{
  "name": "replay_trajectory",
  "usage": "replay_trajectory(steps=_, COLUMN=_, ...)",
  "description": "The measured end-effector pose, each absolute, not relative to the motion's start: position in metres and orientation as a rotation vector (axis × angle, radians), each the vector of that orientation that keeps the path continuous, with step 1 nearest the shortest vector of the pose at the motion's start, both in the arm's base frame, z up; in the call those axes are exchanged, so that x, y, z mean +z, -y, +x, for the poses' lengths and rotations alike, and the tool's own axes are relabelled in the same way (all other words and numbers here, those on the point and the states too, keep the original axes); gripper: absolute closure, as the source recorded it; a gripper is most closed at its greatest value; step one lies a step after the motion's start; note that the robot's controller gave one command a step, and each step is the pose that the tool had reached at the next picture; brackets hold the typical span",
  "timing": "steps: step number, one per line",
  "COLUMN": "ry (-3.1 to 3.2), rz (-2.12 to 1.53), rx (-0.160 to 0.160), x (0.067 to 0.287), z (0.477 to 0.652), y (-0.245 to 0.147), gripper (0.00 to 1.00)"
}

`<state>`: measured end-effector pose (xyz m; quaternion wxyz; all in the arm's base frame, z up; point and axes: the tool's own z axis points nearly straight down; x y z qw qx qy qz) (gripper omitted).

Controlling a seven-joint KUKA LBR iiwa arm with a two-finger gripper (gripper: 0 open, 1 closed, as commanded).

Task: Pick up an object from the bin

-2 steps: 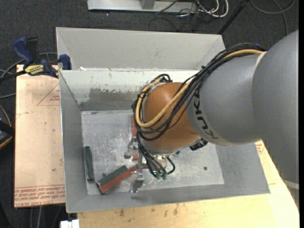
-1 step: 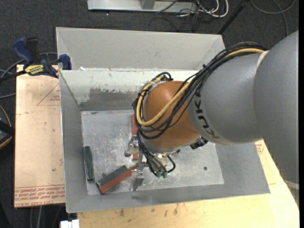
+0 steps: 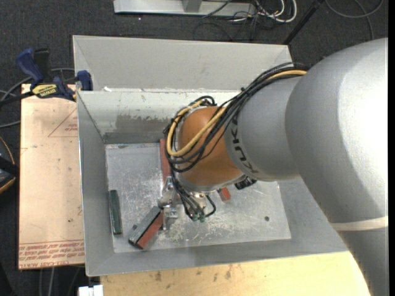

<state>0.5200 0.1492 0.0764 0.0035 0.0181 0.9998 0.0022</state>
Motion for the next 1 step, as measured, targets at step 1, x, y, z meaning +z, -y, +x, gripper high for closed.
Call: replay_trajectory(steps=1, ry=-3.134, rz=0.057, rx=0.007, x=0.0764, z=0.5201, y=-0.1491, gripper=1.0)
